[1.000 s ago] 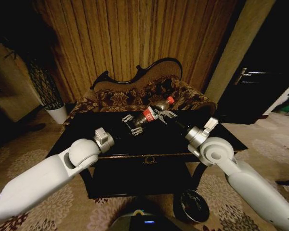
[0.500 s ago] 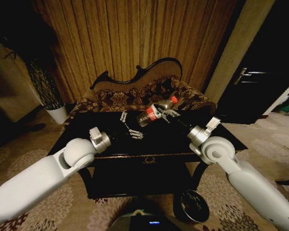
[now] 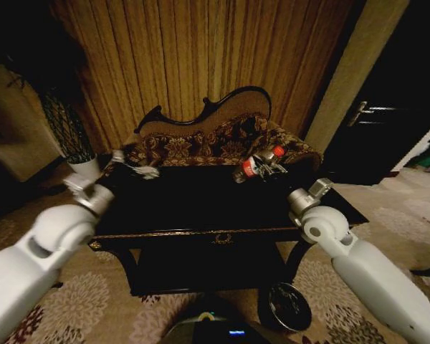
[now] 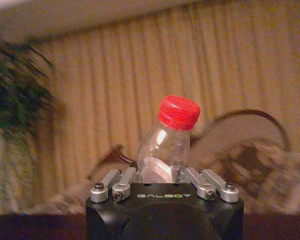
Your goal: Move to the front of the table and place the trash on the table into the trash bin.
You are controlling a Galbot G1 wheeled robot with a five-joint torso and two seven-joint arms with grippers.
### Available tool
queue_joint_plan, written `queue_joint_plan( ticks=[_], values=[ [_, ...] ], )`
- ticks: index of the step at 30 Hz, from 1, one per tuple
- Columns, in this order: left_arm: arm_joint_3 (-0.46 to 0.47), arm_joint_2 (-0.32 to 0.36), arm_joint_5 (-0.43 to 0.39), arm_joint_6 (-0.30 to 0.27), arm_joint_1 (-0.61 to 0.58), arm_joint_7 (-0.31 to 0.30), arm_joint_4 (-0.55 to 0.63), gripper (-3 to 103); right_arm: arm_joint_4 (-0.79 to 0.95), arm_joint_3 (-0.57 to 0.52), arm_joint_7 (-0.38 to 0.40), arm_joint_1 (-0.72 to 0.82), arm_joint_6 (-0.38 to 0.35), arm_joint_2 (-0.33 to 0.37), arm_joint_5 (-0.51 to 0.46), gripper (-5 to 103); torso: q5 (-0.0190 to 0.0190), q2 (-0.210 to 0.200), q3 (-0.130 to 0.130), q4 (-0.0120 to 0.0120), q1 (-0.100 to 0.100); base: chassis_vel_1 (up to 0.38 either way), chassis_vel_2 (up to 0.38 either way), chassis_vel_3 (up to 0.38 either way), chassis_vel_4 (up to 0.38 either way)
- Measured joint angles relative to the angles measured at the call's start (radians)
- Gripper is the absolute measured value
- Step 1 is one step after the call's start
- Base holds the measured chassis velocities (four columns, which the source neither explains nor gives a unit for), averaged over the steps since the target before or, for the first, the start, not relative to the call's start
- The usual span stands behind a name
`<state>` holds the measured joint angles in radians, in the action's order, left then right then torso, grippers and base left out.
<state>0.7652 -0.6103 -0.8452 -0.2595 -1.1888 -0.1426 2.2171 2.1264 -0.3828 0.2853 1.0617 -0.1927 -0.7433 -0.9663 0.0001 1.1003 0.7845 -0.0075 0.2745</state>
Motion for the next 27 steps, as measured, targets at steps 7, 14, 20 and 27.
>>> queue_joint_plan(
  ticks=[7,14,20,27],
  values=[
    [0.252,-0.119,-0.044,-0.076,-0.179,-0.047,-0.027,100,0.009,-0.086,0.036,0.072,-0.031,-0.002,0.058,30,-0.0001,0.0,0.0,0.0001,0.0,0.0,0.0,0.0,0.0],
    [0.406,-0.217,-0.104,-0.076,-0.269,0.046,-0.032,100,-0.005,-0.119,0.035,0.094,-0.03,0.005,0.116,30,0.0,0.0,0.0,0.0003,0.0,0.0,0.0,0.0,0.0],
    [0.461,-0.284,-0.095,-0.04,-0.35,0.097,-0.004,100,0.019,-0.116,0.034,0.141,-0.027,0.001,0.177,30,0.0,0.0,0.0,0.0001,0.0,0.0,0.0,0.0,0.0],
    [0.485,-0.273,-0.078,-0.04,-0.371,0.118,0.003,100,0.035,-0.164,0.034,0.185,-0.024,-0.011,0.19,30,0.0,0.0,0.0,0.0001,0.0,0.0,0.0,0.0,0.0]
  ],
)
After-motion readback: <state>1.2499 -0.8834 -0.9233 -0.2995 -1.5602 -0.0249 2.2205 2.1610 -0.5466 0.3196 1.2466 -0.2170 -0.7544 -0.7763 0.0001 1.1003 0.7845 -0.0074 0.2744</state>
